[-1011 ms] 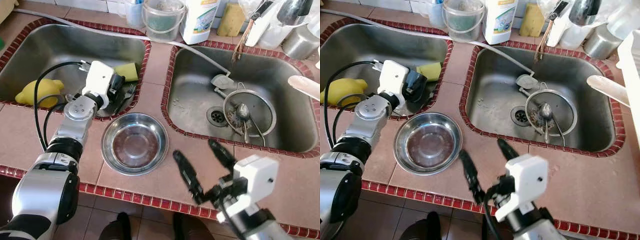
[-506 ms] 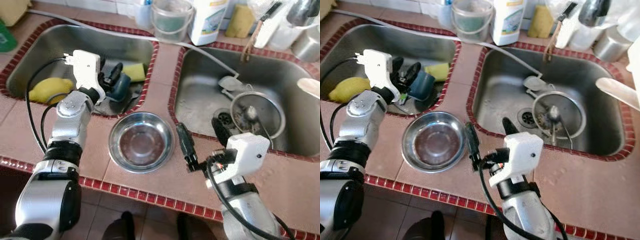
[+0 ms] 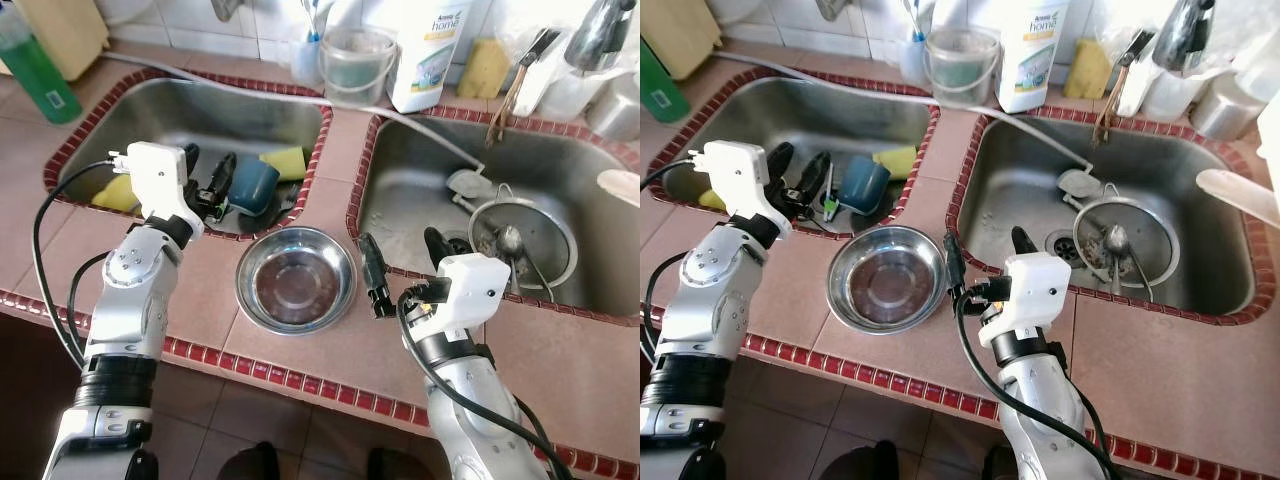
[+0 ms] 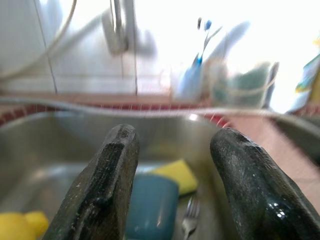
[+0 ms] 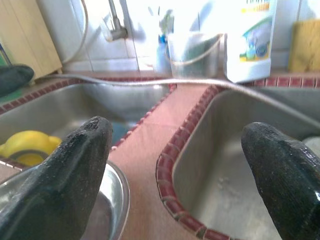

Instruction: Kitchen organization

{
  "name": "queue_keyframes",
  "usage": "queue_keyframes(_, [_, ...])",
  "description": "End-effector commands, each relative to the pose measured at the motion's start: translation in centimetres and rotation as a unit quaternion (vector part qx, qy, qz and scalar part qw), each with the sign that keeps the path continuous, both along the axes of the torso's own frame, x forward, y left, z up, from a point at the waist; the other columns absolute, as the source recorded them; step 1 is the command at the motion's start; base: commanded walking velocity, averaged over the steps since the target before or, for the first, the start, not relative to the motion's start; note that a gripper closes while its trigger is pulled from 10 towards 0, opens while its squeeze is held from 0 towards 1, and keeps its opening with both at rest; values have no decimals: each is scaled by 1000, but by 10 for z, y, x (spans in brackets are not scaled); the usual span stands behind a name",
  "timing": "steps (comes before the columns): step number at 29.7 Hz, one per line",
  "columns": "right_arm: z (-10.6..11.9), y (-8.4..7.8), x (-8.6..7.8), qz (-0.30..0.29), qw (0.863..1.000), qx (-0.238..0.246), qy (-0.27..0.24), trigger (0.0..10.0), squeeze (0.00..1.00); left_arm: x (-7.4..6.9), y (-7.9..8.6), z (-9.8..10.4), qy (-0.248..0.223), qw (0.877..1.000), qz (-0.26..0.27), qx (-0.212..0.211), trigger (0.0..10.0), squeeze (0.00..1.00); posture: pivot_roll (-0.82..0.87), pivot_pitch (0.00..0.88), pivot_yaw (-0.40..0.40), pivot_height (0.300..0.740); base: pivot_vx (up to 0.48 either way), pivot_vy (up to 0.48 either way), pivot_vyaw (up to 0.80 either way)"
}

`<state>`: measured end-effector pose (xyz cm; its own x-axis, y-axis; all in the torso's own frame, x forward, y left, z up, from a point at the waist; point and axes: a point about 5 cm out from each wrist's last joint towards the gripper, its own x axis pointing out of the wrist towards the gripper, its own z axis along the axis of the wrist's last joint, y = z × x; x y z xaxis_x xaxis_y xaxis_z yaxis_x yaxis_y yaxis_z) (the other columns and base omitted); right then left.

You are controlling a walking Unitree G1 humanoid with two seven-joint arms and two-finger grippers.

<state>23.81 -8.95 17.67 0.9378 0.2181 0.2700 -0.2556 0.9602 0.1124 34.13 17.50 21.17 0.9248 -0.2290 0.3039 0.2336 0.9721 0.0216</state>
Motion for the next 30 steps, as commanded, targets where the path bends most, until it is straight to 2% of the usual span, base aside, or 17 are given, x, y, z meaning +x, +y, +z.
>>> queue_keyframes(1, [0,2,4,0,1000,-2,-13,10000,0,-7,-5,-1,2,1000,6,2,10000,0,-166,85,53,732,0,0,0])
queue_keyframes(8, [-2,1,14,-9,999,-8,-35,10000,0,-19,-15,-4,8,1000,13,8,10000,0,-164,59,28,732,0,0,0])
queue_keyframes(9, [-3,0,22,-16,998,-21,-48,10000,0,-26,-17,-11,12,999,31,11,10000,0,-160,43,17,732,0,0,0])
queue_keyframes(11, [-4,-2,28,-22,998,-31,-51,10000,0,-29,-18,-17,15,999,41,10,10000,0,-157,35,9,732,0,0,0])
queue_keyframes(13, [-5,-3,30,-25,998,-34,-51,10000,0,-29,-18,-19,17,999,44,8,10000,0,-157,32,7,732,0,0,0])
queue_keyframes(15, [-8,-4,37,-37,997,-51,-47,10000,0,-30,-20,-28,16,998,51,35,10000,0,-153,20,-2,732,0,0,0])
queue_keyframes(18, [-12,-6,43,-47,996,-66,-46,10000,0,-31,-23,-37,28,997,57,47,10000,0,-150,7,-8,732,0,0,0])
queue_keyframes(23, [-22,-12,55,-72,994,-78,-33,10000,0,-30,-26,-51,59,995,75,29,10000,0,-145,0,-20,732,0,0,0])
queue_keyframes(30, [-30,-11,56,-80,990,-109,-50,10000,0,-30,-26,-59,67,994,79,26,10000,0,-148,0,-26,732,0,0,0])
